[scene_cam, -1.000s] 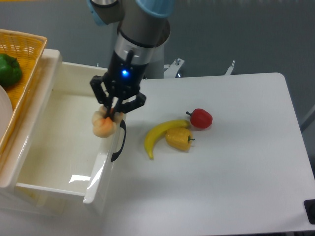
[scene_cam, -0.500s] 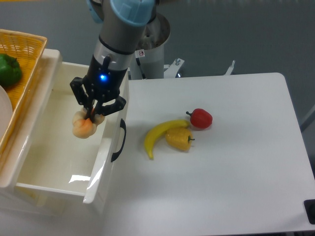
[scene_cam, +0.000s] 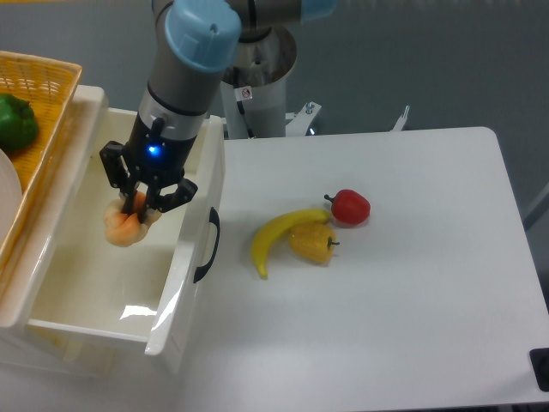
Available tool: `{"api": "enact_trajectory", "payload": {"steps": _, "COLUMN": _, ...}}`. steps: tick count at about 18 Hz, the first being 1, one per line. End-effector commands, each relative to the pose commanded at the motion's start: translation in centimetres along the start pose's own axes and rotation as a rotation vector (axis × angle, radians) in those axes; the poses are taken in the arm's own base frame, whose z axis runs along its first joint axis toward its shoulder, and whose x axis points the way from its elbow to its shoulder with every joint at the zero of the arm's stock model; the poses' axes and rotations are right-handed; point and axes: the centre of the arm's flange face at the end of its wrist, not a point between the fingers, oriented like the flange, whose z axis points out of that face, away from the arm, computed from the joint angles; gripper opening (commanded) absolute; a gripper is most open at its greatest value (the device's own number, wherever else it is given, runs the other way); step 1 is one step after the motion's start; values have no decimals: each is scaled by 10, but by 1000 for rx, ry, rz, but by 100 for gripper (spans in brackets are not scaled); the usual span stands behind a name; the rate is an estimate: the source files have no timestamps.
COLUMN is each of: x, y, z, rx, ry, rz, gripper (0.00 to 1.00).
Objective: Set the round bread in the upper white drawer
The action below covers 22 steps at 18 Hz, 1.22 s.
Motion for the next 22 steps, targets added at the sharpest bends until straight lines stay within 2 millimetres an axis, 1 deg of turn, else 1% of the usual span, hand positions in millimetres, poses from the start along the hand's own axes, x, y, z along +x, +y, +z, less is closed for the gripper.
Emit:
{"api": "enact_trajectory", "payload": {"steps": 3, "x": 2, "y": -1, "z": 3, "rx": -3, "ry": 3, "rz": 18, "gripper": 88}}
{"api": "enact_trajectory", "payload": {"steps": 4, "x": 3, "y": -1, "z": 2, "rx": -2, "ry": 2, "rz": 19, "gripper": 90}}
{"api": "enact_trajectory", "payload": {"steps": 13, "x": 4, "y": -1, "z": 2, "rx": -2, "ry": 4, "rz": 20, "gripper": 90}}
{"api": "enact_trajectory", "payload": {"steps": 16, "x": 4, "y": -1, "z": -4, "rx": 6, "ry": -3, "rz": 21, "gripper": 90}}
{"api": "enact_trajectory", "payload": {"steps": 19, "x": -3, "y": 0, "z": -12, "rx": 16, "ry": -18, "rz": 12, "gripper": 90}}
{"api": "enact_trajectory", "payload": {"steps": 20, "x": -11, "y": 2, "z": -16, "rx": 22, "ry": -25, "rz": 0, "gripper": 90}}
{"api": "enact_trajectory", "payload": {"steps": 22, "x": -17, "y": 2, "z": -23, "rx": 32, "ry": -34, "rz": -8, "gripper": 90}}
